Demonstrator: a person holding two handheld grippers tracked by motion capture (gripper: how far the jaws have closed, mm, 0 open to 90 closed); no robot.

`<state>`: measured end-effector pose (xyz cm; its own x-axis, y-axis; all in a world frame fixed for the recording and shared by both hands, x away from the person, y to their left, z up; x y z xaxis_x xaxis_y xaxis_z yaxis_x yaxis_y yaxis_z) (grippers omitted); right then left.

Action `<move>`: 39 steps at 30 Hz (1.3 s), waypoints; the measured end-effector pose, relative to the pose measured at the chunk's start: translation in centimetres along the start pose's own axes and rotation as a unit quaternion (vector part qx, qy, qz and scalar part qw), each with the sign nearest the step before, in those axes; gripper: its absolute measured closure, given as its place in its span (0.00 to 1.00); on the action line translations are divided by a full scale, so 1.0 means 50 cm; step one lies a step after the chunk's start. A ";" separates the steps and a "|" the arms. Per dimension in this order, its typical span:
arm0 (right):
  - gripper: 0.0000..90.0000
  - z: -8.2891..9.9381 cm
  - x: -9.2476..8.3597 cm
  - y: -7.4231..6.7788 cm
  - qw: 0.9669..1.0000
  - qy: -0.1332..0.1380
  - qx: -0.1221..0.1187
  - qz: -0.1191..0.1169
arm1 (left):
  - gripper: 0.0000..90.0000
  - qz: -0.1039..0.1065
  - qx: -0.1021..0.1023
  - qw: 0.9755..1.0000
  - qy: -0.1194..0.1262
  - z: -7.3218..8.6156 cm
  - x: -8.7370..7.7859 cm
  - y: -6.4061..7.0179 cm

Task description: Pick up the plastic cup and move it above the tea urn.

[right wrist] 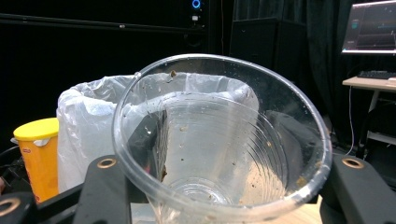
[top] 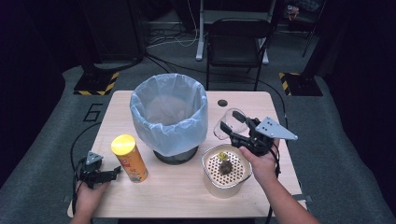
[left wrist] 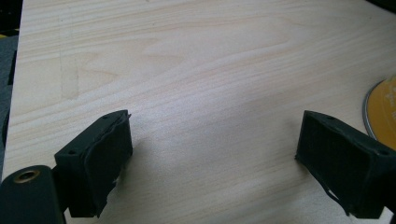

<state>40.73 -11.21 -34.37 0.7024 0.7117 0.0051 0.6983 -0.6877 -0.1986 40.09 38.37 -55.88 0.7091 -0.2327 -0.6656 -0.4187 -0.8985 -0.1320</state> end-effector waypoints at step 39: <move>0.40 -0.169 0.326 -0.156 0.991 -0.104 -0.077 -0.039 | 0.11 0.001 -0.002 1.000 -0.002 0.000 -0.001 0.001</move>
<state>47.91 4.55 -24.47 0.6129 0.7670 -0.1900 0.7736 -0.6314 -0.0537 40.05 38.35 -55.86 0.7063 -0.2330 -0.6685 -0.4175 -0.8997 -0.1275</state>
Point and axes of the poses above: each handheld gripper's, and its own axes: x roughly forward along the jaws, z roughly out of its underside, y roughly to its right, the point moved 4 cm from there along x, roughly forward along the jaws, and after that the axes turned 11 degrees about x, right-handed, at the moved point
